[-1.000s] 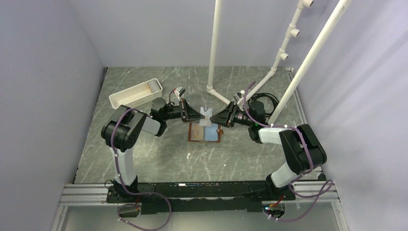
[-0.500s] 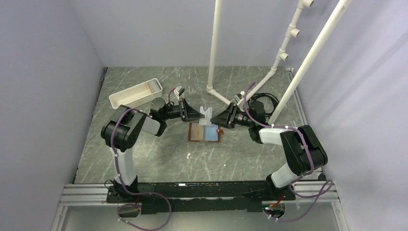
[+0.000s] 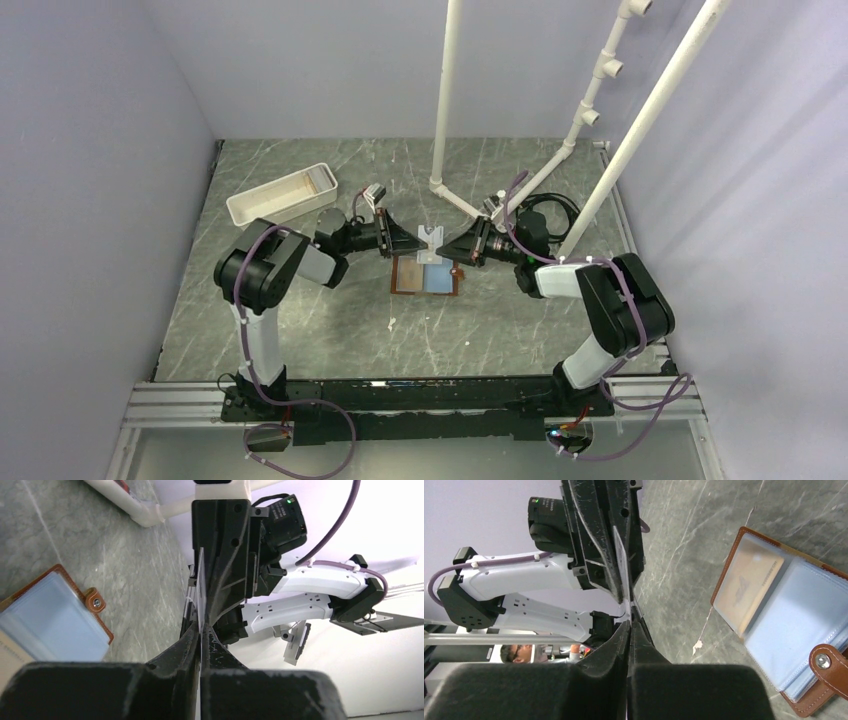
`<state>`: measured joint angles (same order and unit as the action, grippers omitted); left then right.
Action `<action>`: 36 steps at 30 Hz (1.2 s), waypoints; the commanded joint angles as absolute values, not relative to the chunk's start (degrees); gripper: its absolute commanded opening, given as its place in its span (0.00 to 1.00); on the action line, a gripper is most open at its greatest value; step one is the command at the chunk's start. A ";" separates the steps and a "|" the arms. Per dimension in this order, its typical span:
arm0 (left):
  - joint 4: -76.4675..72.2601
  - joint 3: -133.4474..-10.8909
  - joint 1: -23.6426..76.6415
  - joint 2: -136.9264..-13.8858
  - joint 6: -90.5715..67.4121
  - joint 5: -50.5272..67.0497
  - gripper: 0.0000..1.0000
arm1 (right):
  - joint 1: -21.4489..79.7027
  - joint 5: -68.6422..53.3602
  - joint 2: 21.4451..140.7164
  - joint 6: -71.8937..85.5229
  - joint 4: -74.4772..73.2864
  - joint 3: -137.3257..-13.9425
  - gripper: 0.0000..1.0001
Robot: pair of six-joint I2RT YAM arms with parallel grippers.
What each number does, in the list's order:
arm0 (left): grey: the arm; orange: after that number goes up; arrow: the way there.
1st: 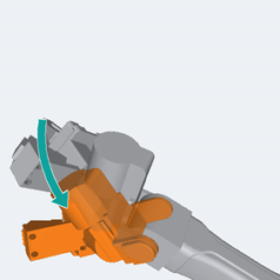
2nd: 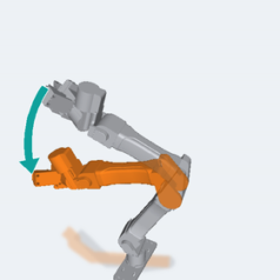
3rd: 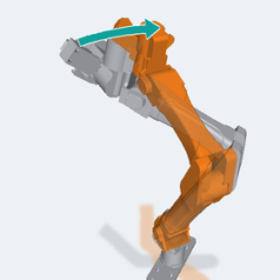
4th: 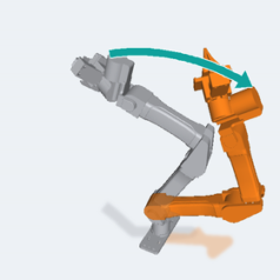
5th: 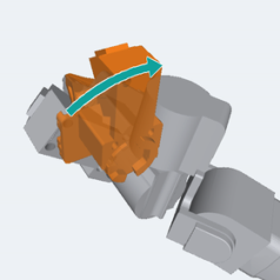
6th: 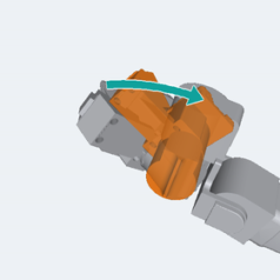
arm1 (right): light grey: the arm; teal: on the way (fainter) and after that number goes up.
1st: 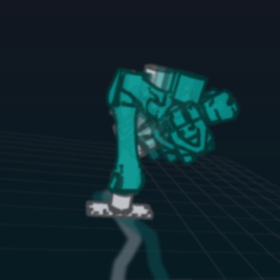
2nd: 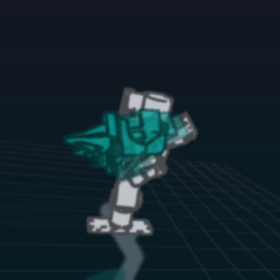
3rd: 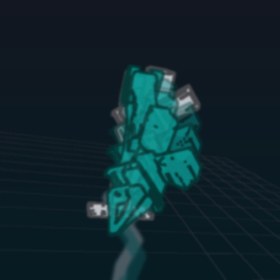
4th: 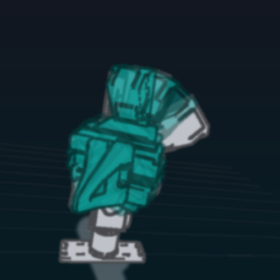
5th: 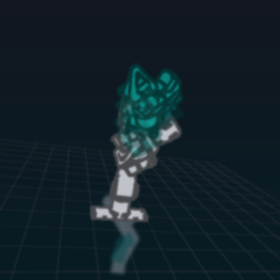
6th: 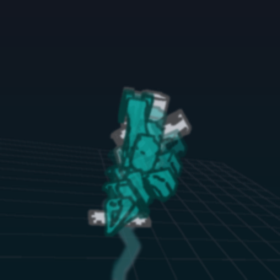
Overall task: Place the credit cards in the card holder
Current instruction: Insert the credit card into the card holder.
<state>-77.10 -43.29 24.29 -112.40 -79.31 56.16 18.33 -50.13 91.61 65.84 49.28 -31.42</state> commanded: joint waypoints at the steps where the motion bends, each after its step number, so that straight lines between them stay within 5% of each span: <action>1: -73.11 -41.12 24.07 -110.17 -76.39 55.48 0.22 | 17.82 -50.87 92.85 64.56 51.35 -31.88 0.00; 5: -38.31 -41.58 21.47 -102.13 -58.28 53.13 0.56 | 17.40 -52.03 93.10 49.54 27.73 -37.30 0.00; 8: -6.22 -49.08 21.52 -98.13 -40.33 45.81 0.60 | 17.47 -52.67 96.09 39.28 10.42 -42.21 0.00; 11: 7.27 -53.74 21.10 -97.54 -33.21 40.39 0.59 | 17.58 -55.24 100.57 34.33 3.88 -46.07 0.00; 16: 15.37 -59.10 21.54 -101.37 -28.67 37.92 0.53 | 17.94 -57.23 102.76 36.68 7.42 -46.12 0.00; 22: 19.46 -61.47 22.78 -105.33 -26.29 34.20 0.58 | 17.93 -55.54 103.35 36.21 6.51 -45.32 0.00; 36: 19.11 -61.56 23.91 -108.46 -26.70 32.43 0.35 | 18.18 -53.53 105.91 36.97 7.88 -45.69 0.00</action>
<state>18.33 -61.10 23.40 -107.44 -28.08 34.50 17.82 -54.43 104.81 37.45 6.31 -44.71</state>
